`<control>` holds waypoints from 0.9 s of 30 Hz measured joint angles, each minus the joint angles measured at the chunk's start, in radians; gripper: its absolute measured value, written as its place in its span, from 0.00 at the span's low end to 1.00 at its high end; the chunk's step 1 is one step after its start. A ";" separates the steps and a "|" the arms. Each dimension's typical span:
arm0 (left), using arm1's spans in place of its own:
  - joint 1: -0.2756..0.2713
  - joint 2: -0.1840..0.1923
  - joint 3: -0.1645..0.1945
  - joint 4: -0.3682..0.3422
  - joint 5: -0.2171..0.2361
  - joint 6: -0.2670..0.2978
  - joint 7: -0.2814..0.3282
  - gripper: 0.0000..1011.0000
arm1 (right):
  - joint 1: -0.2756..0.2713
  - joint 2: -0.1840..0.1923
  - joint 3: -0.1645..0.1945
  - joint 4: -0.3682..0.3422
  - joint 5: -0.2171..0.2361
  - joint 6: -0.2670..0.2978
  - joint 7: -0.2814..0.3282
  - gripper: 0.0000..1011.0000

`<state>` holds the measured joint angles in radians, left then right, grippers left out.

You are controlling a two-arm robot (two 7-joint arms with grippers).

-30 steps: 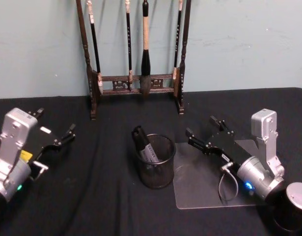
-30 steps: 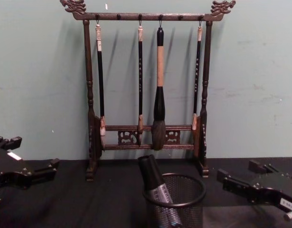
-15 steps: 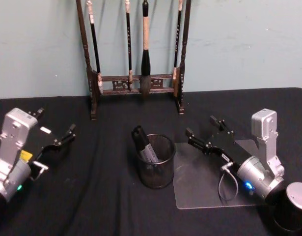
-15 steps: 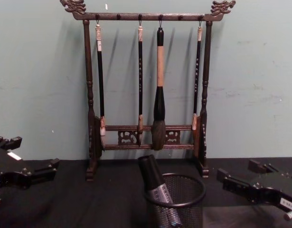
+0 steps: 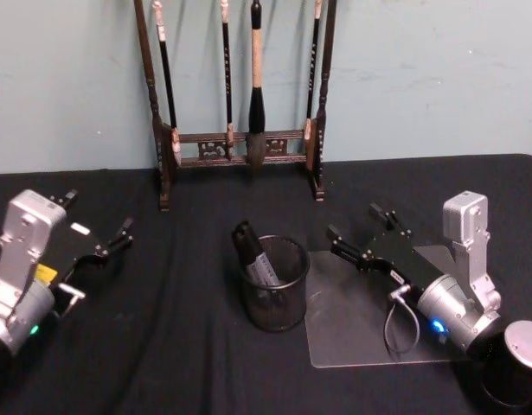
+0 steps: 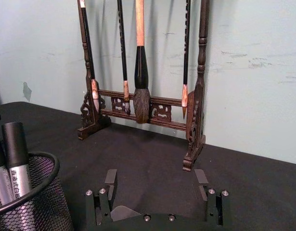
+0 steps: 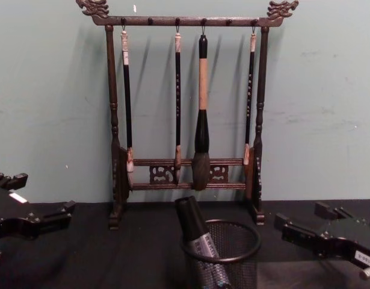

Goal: Pick up the water-based marker from the table and place it into the pen holder.

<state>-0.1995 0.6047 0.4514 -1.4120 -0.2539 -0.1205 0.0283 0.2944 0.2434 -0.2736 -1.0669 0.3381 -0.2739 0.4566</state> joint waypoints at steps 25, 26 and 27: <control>0.000 0.000 0.000 0.000 0.000 0.000 0.000 1.00 | 0.000 0.000 0.000 0.000 0.000 0.000 0.000 0.99; 0.000 0.000 0.000 0.000 0.000 0.000 0.000 1.00 | 0.000 0.000 0.000 0.000 0.000 0.000 0.000 0.99; 0.000 0.000 0.000 0.000 0.000 0.000 0.000 1.00 | 0.000 0.000 0.000 0.000 0.000 0.000 0.000 0.99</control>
<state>-0.1995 0.6047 0.4514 -1.4120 -0.2539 -0.1205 0.0283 0.2944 0.2434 -0.2736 -1.0669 0.3381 -0.2739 0.4565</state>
